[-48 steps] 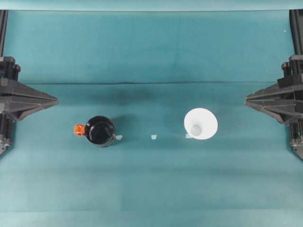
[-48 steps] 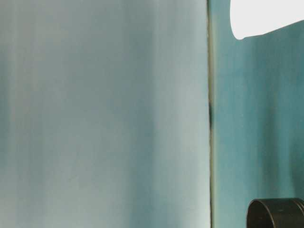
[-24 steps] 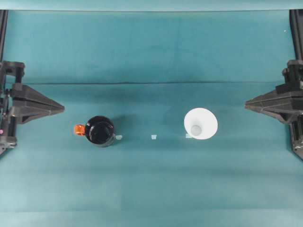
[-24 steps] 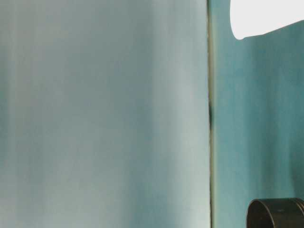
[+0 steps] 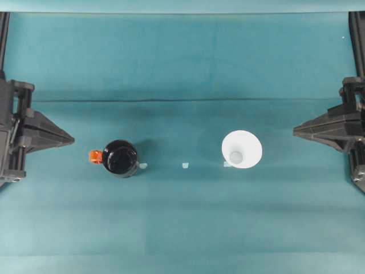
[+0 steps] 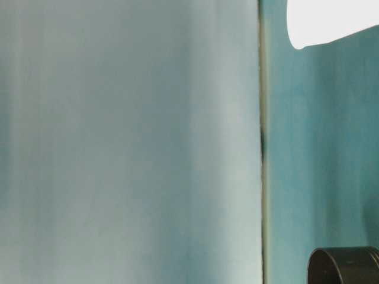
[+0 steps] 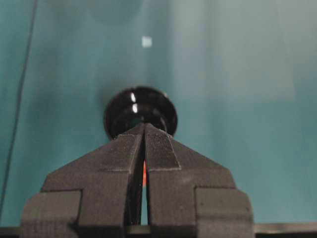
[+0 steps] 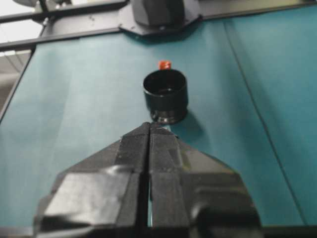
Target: Put the paper cup into the moved red handle cup holder.
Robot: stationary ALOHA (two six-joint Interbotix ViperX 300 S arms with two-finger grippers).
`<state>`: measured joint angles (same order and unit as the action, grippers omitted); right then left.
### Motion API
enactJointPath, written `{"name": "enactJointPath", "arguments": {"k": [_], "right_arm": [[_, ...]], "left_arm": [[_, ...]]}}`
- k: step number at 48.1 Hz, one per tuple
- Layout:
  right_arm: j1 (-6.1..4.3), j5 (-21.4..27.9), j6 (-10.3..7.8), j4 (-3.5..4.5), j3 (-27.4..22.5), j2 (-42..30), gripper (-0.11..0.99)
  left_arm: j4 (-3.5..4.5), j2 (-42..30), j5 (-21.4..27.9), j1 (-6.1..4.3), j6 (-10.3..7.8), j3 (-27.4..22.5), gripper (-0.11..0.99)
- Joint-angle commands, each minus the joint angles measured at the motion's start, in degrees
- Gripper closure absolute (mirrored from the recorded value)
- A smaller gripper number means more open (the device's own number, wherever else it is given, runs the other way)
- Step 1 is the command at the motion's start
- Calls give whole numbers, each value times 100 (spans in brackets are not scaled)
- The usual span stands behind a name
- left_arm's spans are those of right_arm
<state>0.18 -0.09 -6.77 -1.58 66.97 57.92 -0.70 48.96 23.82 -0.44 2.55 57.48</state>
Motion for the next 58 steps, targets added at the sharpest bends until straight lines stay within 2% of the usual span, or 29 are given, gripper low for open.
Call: {"name": "enactJointPath", "arguments": {"k": [1, 19, 21, 23, 26, 34, 38, 58], "right_arm": [[9, 18, -53, -9, -105, -26, 98], [-9, 105, -62, -9, -105, 26, 98], [-18, 105, -62, -18, -105, 26, 98], [-18, 105, -62, -9, -105, 35, 98], [-26, 114, -62, -9, -105, 35, 98], [-35, 193, -62, -9, -105, 35, 98], [-35, 220, -62, -9, -105, 35, 98], [-26, 352, -53, -9, -105, 35, 98]], "left_arm": [[-9, -149, 105, -9, 9, -167, 85], [-9, -439, 396, 9, 229, -264, 85], [-9, -439, 439, 9, 229, -264, 81], [-9, -439, 466, 9, 237, -264, 74], [-9, -439, 466, 18, 255, -264, 57], [-9, -642, 615, 9, 378, -281, 7], [-9, -773, 633, 0, 387, -281, -8], [-9, -1705, 545, -9, 404, -369, -8]]}}
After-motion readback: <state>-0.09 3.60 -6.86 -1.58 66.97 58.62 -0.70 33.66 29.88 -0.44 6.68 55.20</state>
